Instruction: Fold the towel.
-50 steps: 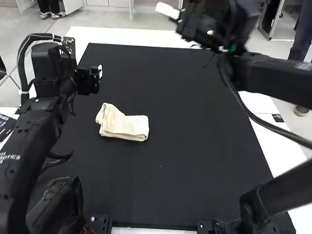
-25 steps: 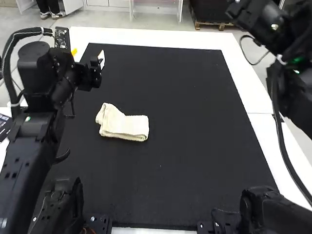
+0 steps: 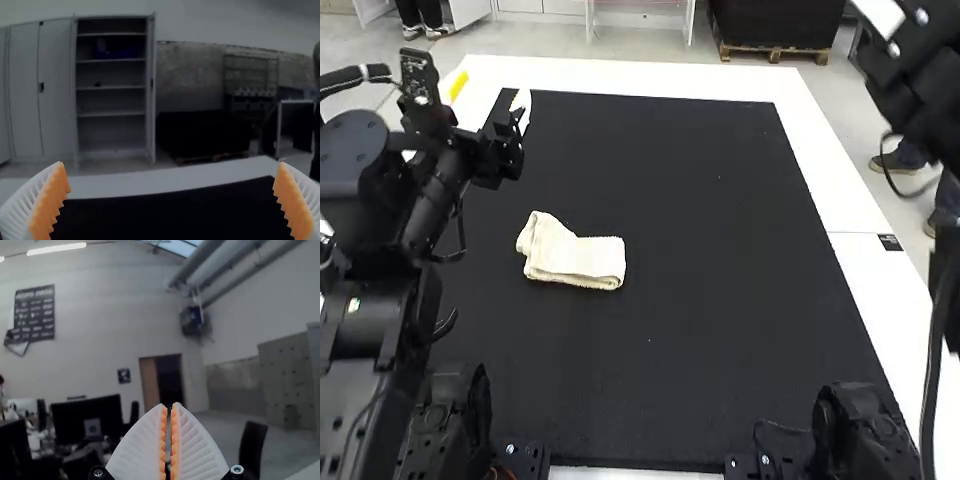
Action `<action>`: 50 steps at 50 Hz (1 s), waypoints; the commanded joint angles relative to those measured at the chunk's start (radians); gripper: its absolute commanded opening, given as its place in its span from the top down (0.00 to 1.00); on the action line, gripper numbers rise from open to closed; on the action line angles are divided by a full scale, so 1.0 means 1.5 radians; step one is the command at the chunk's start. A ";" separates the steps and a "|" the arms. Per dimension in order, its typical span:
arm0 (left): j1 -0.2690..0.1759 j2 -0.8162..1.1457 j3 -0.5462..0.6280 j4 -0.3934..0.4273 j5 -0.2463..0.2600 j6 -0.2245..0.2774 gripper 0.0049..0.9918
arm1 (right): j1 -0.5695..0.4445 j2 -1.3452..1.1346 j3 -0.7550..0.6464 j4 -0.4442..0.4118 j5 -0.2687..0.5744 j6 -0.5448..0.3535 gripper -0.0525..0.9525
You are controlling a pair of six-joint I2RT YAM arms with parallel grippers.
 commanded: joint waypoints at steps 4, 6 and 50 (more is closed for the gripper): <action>-0.001 -0.073 0.009 0.005 0.014 -0.014 0.04 | -0.019 -0.101 -0.029 -0.002 0.002 0.001 0.86; 0.000 -0.086 0.009 0.004 0.013 -0.013 0.04 | -0.025 -0.120 -0.033 -0.003 0.009 -0.001 0.85; 0.002 -0.106 -0.179 0.289 -0.092 0.166 0.03 | -0.032 -0.226 -0.338 -0.146 0.682 -0.708 0.03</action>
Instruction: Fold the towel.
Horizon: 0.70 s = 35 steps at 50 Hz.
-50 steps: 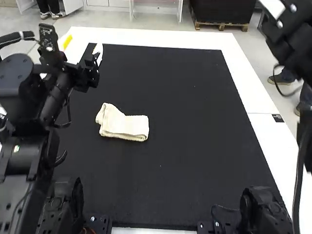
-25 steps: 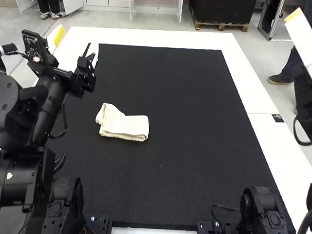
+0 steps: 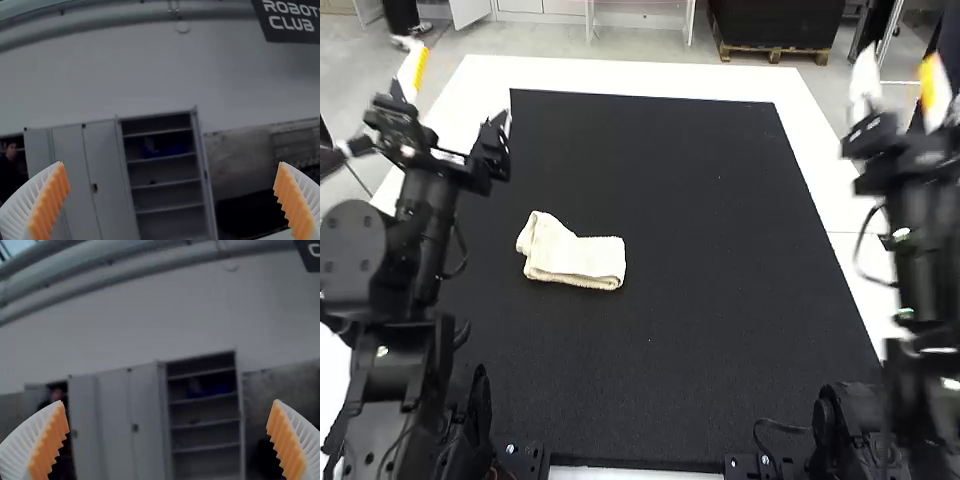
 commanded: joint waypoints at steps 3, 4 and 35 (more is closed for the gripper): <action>0.002 -0.005 -0.045 0.043 -0.011 0.074 0.03 | -0.006 -0.002 -0.100 0.058 0.097 -0.171 0.03; 0.003 -0.005 -0.052 0.050 -0.017 0.075 0.03 | -0.006 -0.002 -0.112 0.064 0.096 -0.170 0.03; 0.015 -0.005 -0.159 -0.097 -0.005 0.004 0.02 | -0.010 -0.002 -0.198 -0.215 0.102 -0.071 0.03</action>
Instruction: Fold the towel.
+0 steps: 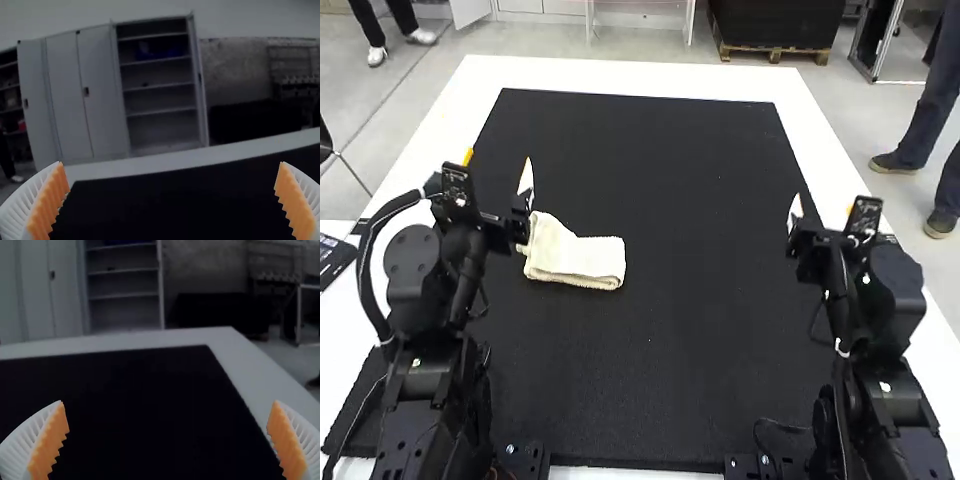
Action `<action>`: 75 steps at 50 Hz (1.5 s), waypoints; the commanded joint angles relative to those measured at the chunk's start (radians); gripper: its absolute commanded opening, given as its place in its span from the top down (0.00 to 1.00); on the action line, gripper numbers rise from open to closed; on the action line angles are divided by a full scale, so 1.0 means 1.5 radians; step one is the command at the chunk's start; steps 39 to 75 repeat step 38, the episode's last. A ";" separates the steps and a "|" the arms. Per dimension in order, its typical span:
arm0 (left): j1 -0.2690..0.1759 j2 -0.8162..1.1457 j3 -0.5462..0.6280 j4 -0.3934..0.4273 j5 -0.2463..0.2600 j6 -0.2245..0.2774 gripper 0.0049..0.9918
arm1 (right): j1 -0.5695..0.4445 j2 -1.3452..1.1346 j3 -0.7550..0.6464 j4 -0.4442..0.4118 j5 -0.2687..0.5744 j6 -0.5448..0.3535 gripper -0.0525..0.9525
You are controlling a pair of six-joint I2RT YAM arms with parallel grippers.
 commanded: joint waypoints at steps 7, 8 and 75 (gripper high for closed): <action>0.038 -0.006 -0.002 -0.085 -0.003 -0.003 0.02 | -0.009 -0.003 -0.003 -0.060 0.009 0.014 0.03; 0.040 -0.006 -0.002 -0.095 -0.003 0.000 0.02 | -0.009 -0.004 -0.004 -0.060 0.009 0.014 0.03; 0.057 -0.006 -0.002 -0.174 -0.003 0.014 0.02 | -0.010 -0.004 -0.003 -0.064 -0.010 0.008 0.03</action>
